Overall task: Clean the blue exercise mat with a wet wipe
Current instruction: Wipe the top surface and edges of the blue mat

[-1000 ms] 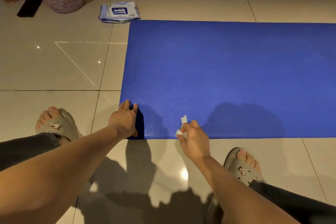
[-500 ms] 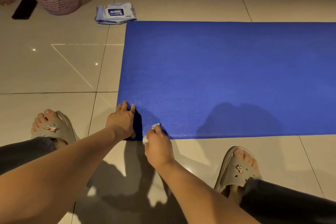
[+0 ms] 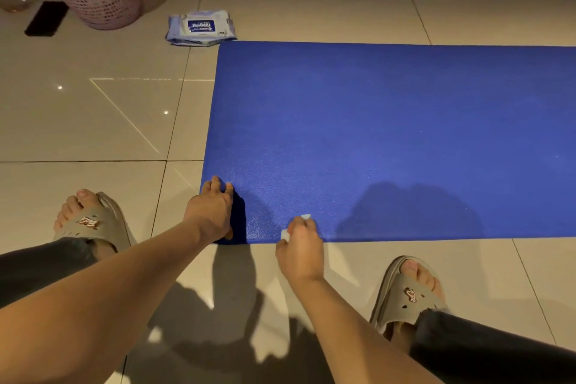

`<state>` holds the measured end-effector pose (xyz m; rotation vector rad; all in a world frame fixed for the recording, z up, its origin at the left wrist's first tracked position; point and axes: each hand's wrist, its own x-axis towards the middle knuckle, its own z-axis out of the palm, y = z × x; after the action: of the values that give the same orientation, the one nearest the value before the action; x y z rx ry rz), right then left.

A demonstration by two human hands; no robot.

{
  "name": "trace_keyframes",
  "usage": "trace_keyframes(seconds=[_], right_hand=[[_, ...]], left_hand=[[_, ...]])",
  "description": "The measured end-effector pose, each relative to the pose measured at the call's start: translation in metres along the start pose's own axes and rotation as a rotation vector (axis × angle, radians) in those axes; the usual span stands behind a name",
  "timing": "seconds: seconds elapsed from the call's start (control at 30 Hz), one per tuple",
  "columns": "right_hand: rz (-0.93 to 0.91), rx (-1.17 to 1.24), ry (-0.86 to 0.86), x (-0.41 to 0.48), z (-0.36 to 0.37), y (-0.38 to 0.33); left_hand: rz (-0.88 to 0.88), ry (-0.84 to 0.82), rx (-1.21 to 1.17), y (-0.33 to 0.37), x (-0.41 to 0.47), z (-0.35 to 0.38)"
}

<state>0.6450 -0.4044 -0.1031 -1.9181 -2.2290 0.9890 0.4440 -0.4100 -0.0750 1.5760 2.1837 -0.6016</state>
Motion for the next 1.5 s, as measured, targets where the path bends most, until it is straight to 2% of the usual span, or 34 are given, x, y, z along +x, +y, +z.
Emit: trace_keyframes(seconds=[0.13,0.23,0.33,0.53,0.6,0.7,0.77,0.87,1.0,1.13,1.2,1.37,1.5], right_hand=[[-0.176,-0.075,-0.074,-0.002,0.011,-0.016],[-0.211,-0.143,-0.041,0.005,0.003,0.002],[-0.152,-0.055,-0.006,0.011,-0.016,0.036],[0.138,0.009,0.121,0.013,-0.062,0.084],[0.095,0.028,0.097,0.013,-0.057,0.07],[-0.101,-0.002,-0.002,0.005,-0.027,0.032],[-0.156,-0.015,-0.034,-0.001,-0.02,0.022],[-0.126,-0.054,0.025,0.007,-0.041,0.052],[0.012,-0.034,0.064,0.02,-0.082,0.117],[0.095,0.013,0.036,0.022,-0.095,0.133],[0.099,0.032,0.013,0.024,-0.097,0.13],[0.12,0.113,-0.003,0.025,-0.1,0.109],[0.04,0.024,-0.052,0.022,-0.098,0.093]], left_hand=[[-0.006,0.003,-0.013,-0.002,0.001,0.003],[0.0,0.005,-0.02,-0.003,0.002,0.004],[-0.008,-0.006,-0.032,-0.002,0.002,0.002],[0.012,-0.006,0.087,0.007,-0.004,-0.008],[0.045,0.013,0.071,0.024,-0.008,-0.008],[0.132,-0.03,-0.035,0.063,-0.012,-0.007],[0.163,-0.027,-0.068,0.089,-0.014,-0.008],[0.128,-0.044,-0.091,0.11,-0.012,-0.005],[0.04,-0.052,-0.059,0.128,-0.007,-0.004],[-0.015,-0.064,-0.001,0.146,-0.013,-0.007],[-0.002,-0.096,-0.018,0.15,-0.021,-0.007],[-0.023,-0.335,0.038,0.162,-0.024,-0.027],[0.039,-0.354,0.138,0.169,-0.018,-0.042]])
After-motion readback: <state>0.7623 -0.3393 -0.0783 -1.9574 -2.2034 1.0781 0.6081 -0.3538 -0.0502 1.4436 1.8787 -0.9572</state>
